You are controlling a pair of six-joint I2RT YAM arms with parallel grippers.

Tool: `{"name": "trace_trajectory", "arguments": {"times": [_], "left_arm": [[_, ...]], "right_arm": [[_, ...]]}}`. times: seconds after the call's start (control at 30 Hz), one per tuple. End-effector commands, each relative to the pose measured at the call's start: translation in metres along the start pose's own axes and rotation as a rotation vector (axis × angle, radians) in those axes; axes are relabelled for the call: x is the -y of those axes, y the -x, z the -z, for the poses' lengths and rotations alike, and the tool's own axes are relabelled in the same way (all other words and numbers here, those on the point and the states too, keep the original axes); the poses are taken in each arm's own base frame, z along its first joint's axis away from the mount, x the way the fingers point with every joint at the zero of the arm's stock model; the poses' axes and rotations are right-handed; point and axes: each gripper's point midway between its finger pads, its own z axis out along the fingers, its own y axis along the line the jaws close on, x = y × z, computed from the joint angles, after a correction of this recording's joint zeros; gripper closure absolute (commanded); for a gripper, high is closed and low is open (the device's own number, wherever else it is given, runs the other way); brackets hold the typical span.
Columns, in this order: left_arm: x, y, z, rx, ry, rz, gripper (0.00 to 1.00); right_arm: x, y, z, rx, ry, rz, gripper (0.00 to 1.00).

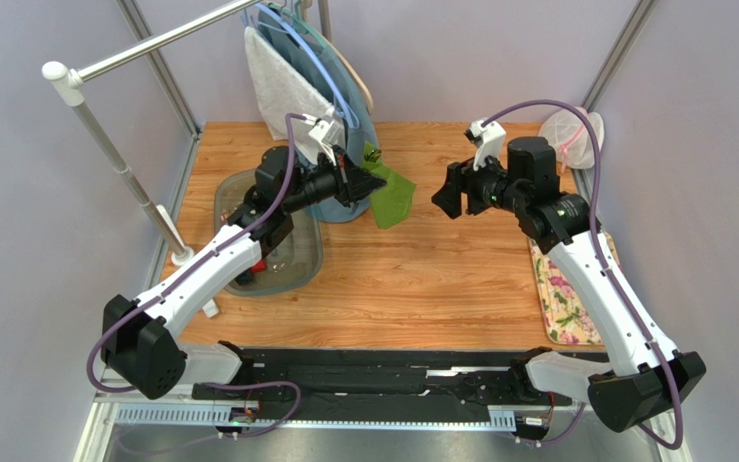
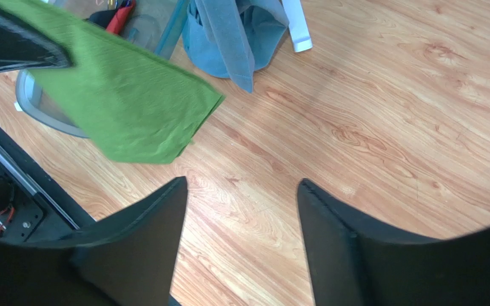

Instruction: Place the utensils on the paper napkin and roll it up

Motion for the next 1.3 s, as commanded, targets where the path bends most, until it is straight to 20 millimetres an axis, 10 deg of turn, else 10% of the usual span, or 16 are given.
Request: {"name": "trace_trajectory", "arguments": {"times": [0.0,0.47,1.27], "left_arm": [[-0.004,0.043,-0.004,0.116,0.07,0.008,1.0],[0.049,0.045,-0.004,0.088,-0.228,0.042,1.0],[0.102,0.066,0.014,0.104,-0.484,-0.031,1.0]], "right_arm": [[-0.017,0.034,0.023,0.116,0.032,-0.019,0.27],[-0.092,0.054,-0.003,0.149,0.366,0.047,0.1],[-0.151,0.03,0.021,0.072,0.731,-0.017,0.65]]}}
